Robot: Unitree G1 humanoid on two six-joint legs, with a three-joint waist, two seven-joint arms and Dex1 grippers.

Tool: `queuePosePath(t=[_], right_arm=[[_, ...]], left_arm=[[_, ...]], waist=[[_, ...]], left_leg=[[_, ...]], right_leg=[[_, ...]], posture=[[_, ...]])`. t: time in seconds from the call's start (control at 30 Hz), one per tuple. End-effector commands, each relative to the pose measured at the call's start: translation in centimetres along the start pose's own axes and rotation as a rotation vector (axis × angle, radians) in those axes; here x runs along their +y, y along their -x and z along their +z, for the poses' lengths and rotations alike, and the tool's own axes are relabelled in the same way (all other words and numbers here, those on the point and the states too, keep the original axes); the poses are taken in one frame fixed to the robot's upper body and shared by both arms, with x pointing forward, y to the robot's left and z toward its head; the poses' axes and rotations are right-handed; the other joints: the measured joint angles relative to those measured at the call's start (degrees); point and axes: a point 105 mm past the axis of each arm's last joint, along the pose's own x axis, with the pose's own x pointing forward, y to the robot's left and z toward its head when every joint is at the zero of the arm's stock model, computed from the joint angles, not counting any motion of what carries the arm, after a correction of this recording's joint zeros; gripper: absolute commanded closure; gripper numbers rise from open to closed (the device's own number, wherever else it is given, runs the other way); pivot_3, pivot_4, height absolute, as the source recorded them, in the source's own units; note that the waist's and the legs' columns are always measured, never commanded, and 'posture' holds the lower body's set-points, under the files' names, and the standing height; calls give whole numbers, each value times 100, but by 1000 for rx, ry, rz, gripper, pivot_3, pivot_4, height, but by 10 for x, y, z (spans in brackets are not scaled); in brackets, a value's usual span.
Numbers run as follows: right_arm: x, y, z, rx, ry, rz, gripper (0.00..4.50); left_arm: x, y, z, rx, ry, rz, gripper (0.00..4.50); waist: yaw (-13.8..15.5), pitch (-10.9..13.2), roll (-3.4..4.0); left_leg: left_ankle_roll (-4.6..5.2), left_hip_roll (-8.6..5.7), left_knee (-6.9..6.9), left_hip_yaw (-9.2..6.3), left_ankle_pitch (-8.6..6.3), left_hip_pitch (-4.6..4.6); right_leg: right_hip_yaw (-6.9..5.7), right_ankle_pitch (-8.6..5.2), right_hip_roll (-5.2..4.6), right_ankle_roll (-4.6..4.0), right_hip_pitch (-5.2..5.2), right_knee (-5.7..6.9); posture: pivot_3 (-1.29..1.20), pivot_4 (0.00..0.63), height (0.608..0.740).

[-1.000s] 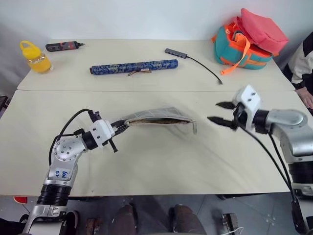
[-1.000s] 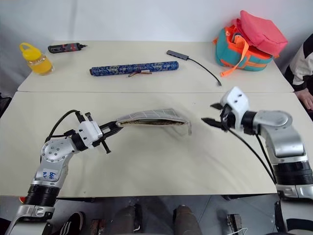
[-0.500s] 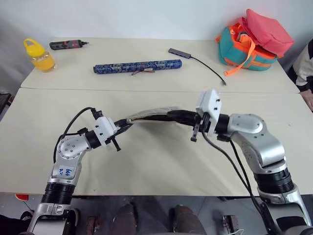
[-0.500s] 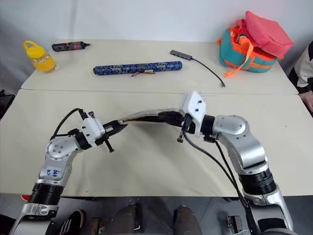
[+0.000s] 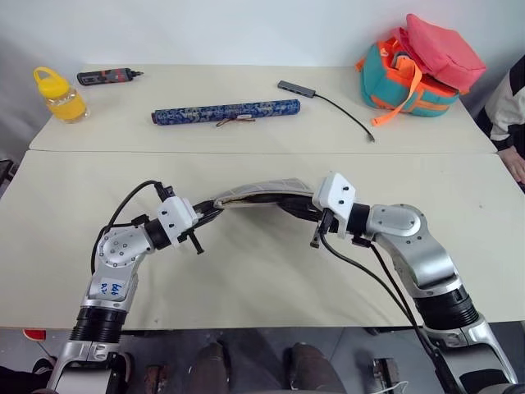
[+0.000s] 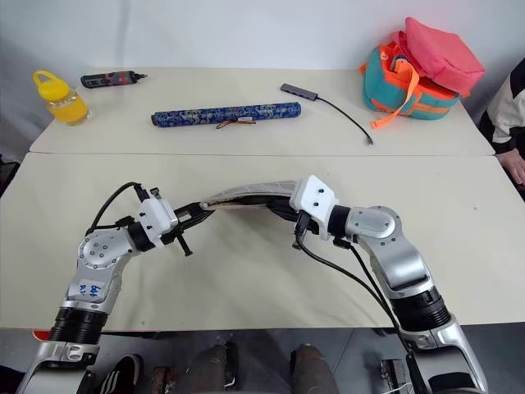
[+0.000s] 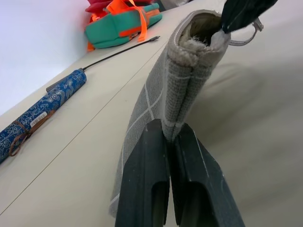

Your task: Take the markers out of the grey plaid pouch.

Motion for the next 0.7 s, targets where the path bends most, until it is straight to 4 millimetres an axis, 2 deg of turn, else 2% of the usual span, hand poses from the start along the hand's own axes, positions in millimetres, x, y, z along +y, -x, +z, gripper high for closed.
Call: queuePosePath(t=[0.03, 0.2, 0.3, 0.47, 0.7], right_arm=[[-10, 5, 9, -14, 57, -34, 4467], [-14, 2, 10, -22, 63, -45, 4467], [-16, 2, 7, 10, 141, -53, 4467], [-19, -3, -9, 165, 496, -34, 4467], [-17, -17, -16, 219, 741, -40, 4467]], left_arm=[[-1, -2, 11, -39, -42, -8, 4500], [-3, -3, 12, -40, -44, -16, 4500], [-5, -4, 13, -45, -41, -21, 4500], [-9, -8, 17, -65, -35, -41, 4500], [-17, -15, 25, -94, -19, -66, 4500]], waist=[[0, 0, 0], [0, 0, 0], [-4, 0, 0], [-4, 0, 0], [-36, 0, 0]], left_leg=[[0, 0, 0, 0, 0, 0], [0, 0, -1, 2, 0, 0], [0, 0, 0, 3, 0, 0], [1, -1, 2, 24, 0, 0], [-2, 2, 1, 52, 1, 1]], right_leg=[[0, 0, 0, 0, 0, 0], [0, 0, 0, 0, 0, 0], [1, 0, 0, 0, 0, 0], [3, 0, -2, 0, -3, 0], [5, 0, 0, 0, -6, 4]], posture=[[0, 150, 740], [0, 150, 740], [0, 150, 740], [0, 150, 740], [0, 150, 740]])
